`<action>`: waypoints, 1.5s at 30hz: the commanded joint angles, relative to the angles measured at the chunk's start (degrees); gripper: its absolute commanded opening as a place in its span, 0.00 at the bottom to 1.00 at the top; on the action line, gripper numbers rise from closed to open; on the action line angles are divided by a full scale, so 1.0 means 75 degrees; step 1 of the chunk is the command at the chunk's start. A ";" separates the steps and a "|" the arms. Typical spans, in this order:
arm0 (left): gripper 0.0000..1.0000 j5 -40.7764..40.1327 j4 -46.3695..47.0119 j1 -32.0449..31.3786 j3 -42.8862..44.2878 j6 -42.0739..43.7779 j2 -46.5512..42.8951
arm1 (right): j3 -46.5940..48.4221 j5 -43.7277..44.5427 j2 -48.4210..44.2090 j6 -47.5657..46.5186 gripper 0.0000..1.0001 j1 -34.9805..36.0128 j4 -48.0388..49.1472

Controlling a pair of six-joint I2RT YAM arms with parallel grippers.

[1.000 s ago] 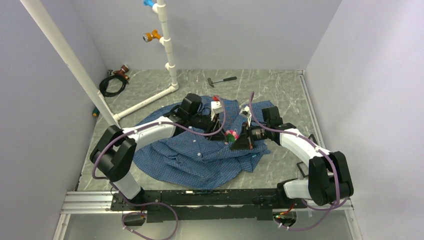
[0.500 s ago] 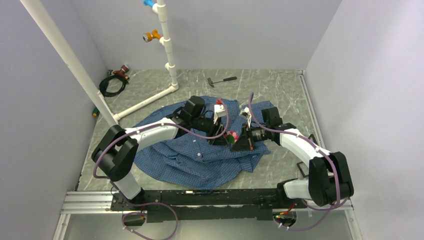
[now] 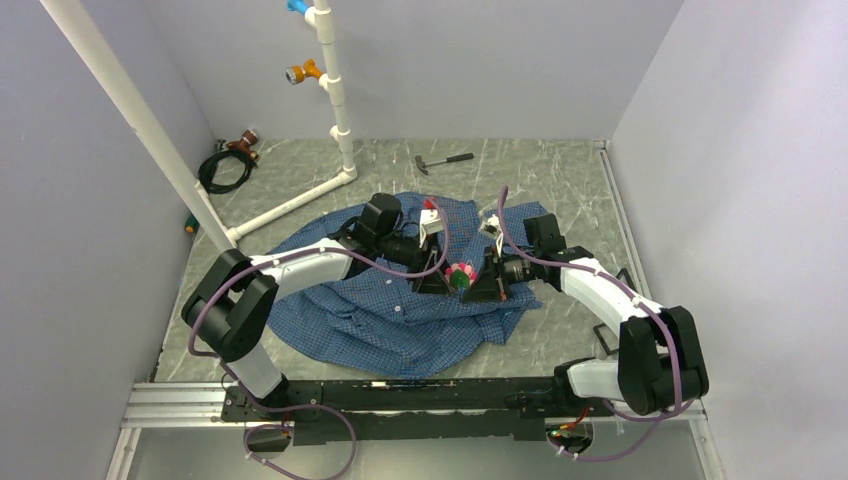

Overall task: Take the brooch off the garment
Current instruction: Remove the brooch from the clothes.

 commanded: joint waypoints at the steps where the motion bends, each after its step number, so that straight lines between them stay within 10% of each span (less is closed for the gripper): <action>1: 0.66 0.0513 0.0937 -0.0042 -0.0036 -0.0453 -0.0247 | 0.0302 -0.0474 -0.0157 -0.0119 0.00 0.0024 0.0114; 13: 0.34 0.0654 0.0751 -0.0361 0.0288 -0.0440 0.0059 | 0.0384 -0.0595 -0.0148 -0.0195 0.00 0.0024 -0.0010; 18: 0.00 0.0856 0.1087 -0.0318 0.0165 -0.0824 -0.0012 | 0.0325 -0.0410 -0.0128 -0.0233 0.06 0.0015 -0.0079; 23: 0.00 0.0870 0.2079 0.0109 -0.0275 -0.1723 -0.0245 | 0.0253 -0.0154 -0.0102 -0.0537 0.41 -0.0147 -0.0419; 38: 0.00 0.0915 0.4412 0.0386 -0.0442 -0.3842 -0.0222 | -0.0014 -0.0328 0.0072 -0.0371 0.31 0.0045 -0.0197; 45: 0.00 0.1006 0.3056 0.0263 -0.0632 -0.2486 -0.0333 | 0.0466 -0.0289 -0.0311 -0.0934 0.61 -0.0559 -0.0883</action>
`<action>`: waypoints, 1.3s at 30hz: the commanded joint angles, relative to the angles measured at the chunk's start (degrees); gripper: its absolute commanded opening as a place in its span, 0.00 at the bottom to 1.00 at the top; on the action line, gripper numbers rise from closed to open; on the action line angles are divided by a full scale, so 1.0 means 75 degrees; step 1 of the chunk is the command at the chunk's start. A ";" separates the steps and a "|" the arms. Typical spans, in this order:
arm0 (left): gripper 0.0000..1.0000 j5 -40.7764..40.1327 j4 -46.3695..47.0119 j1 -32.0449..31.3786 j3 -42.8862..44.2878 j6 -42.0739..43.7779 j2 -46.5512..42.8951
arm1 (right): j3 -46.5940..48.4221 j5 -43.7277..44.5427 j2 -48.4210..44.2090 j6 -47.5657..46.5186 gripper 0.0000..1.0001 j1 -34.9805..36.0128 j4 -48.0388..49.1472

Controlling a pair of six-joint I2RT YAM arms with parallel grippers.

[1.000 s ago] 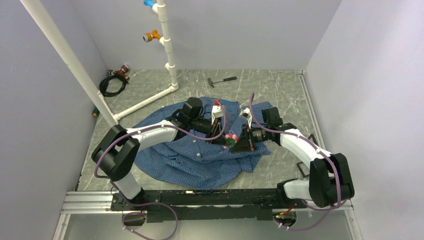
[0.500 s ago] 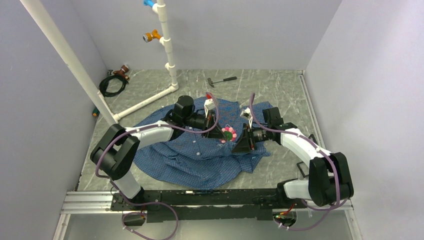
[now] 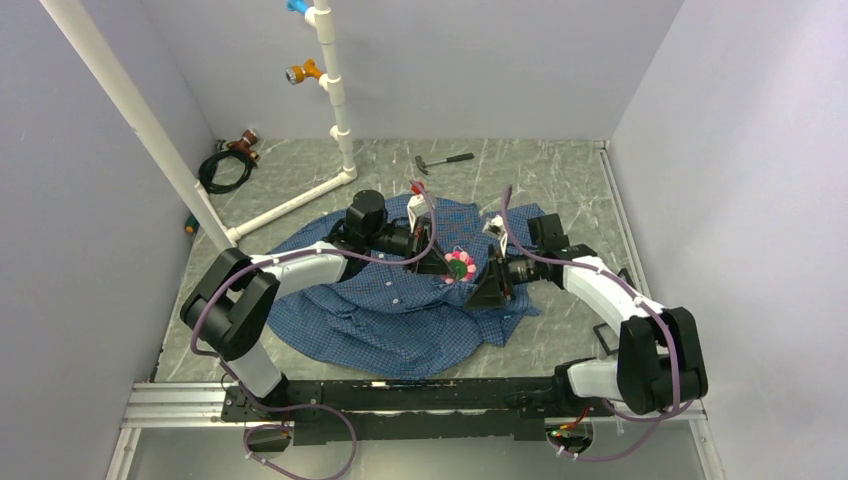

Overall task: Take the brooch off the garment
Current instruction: Remove the brooch from the clothes.

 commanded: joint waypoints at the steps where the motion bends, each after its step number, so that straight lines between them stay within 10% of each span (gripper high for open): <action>1: 0.00 0.0223 -0.0548 -0.0092 -0.0129 0.0881 -0.0353 | 0.0395 -0.0040 -0.0446 -0.0444 0.65 -0.0485 -0.0269; 6: 0.00 0.0239 -0.0002 -0.0095 -0.0177 0.0281 -0.0215 | 0.0132 0.0265 -0.0653 0.0363 0.80 -0.0462 0.0541; 18: 0.00 0.0191 0.2364 0.0104 -0.0030 -0.2383 0.0746 | -0.0221 0.0971 -0.0535 0.1453 0.72 -0.0102 0.2109; 21: 0.00 0.0178 0.2403 0.0111 -0.0017 -0.2572 0.0866 | -0.0187 0.0949 -0.0461 0.1665 0.61 -0.0033 0.2353; 27: 0.00 0.0185 0.2807 0.0096 -0.0138 -0.3199 0.1060 | -0.0262 0.0997 -0.0490 0.1607 0.01 -0.0032 0.2379; 39: 0.00 -0.0070 -0.0490 -0.0216 -0.0032 -0.0150 0.0456 | -0.0023 0.0643 -0.0430 0.1572 0.00 -0.0085 0.1975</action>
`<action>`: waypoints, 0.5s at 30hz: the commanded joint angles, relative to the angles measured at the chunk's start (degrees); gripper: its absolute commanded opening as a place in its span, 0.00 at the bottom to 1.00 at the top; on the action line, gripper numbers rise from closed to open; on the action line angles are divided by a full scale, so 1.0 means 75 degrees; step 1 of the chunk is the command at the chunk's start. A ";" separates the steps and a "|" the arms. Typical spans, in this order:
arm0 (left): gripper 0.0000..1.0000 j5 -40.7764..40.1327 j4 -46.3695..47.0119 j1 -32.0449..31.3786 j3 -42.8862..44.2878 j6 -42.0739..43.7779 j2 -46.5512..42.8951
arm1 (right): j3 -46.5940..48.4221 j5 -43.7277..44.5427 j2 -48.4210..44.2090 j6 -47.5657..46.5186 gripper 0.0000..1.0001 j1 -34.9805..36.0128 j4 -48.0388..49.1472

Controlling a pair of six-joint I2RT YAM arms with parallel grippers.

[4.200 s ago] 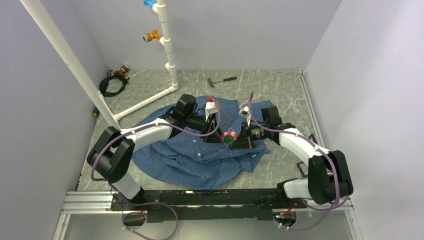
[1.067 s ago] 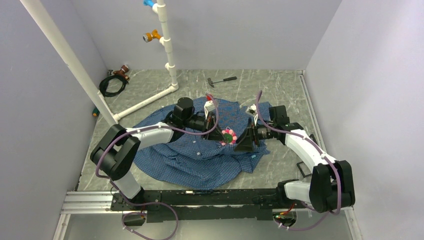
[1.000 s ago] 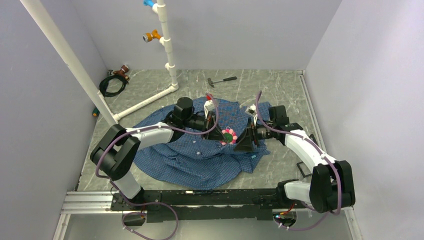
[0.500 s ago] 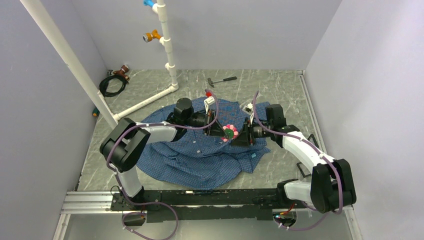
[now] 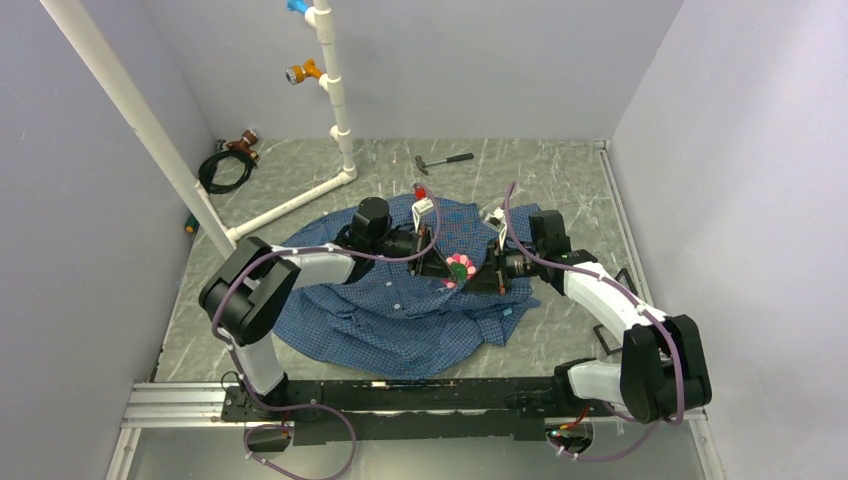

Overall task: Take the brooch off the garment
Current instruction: Remove the brooch from the clothes.

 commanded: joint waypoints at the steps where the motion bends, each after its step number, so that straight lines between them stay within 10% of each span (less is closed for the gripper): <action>1: 0.00 0.0017 -0.1758 -0.0268 0.0182 0.1815 -0.0602 | 0.0223 -0.0229 -0.0029 -0.0126 0.00 -0.0087 0.0286; 15: 0.10 -0.0491 -0.2935 -0.0698 0.0551 0.2674 -0.0922 | 0.0202 -0.0481 0.0049 0.0715 0.00 -0.0126 0.0819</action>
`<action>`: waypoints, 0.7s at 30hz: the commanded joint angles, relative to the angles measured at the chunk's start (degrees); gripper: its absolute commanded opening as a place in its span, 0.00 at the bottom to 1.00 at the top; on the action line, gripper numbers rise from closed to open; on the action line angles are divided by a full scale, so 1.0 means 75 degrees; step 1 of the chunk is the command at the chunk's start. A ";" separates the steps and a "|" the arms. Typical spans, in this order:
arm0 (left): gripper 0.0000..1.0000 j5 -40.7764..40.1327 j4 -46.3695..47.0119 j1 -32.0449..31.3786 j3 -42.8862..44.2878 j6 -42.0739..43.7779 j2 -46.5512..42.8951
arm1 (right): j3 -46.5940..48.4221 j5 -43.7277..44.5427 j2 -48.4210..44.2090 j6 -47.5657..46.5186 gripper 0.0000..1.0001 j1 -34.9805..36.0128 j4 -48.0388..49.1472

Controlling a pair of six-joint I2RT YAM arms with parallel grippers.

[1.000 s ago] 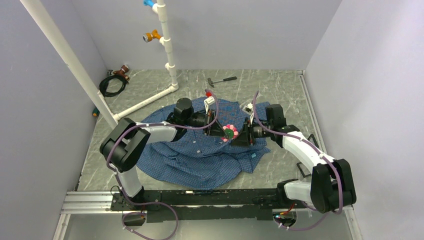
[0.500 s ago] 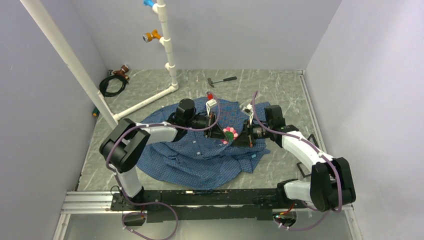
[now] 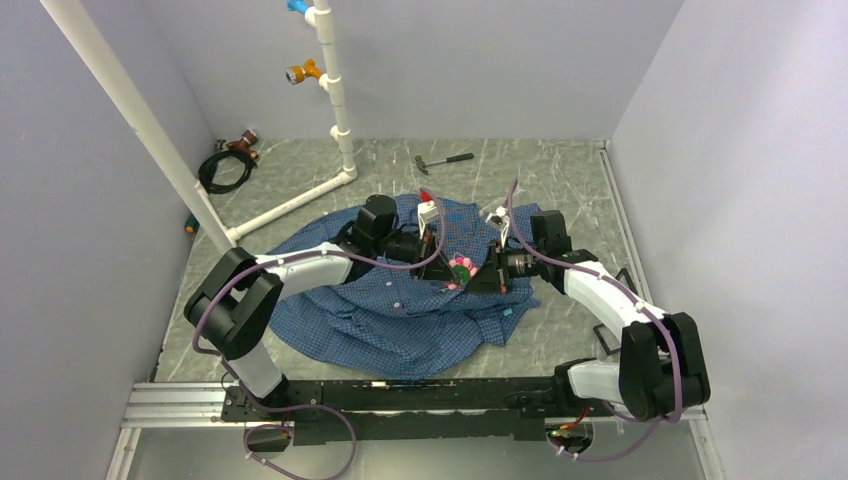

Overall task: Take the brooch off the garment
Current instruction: Remove the brooch from the clothes.

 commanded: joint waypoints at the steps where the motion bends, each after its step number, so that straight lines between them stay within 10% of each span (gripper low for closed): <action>1: 0.13 0.0180 -0.0693 -0.0321 0.0323 0.0261 -0.0046 | 0.0197 -0.0344 -0.0065 0.0160 0.00 -0.0030 0.0836; 10: 0.24 -0.0032 -0.1210 -0.0324 0.0535 0.0553 0.0164 | 0.0167 -0.0365 -0.0082 0.0241 0.00 -0.0034 0.0821; 13: 0.01 0.0295 -0.1030 -0.0301 0.0529 0.0527 0.0225 | 0.0194 -0.0464 -0.0065 0.0128 0.01 -0.0036 0.0676; 21: 0.00 0.0980 -0.1258 -0.0073 0.0671 0.0931 0.0227 | 0.0994 -0.0793 -0.0110 -0.2727 0.53 -0.0278 -0.1791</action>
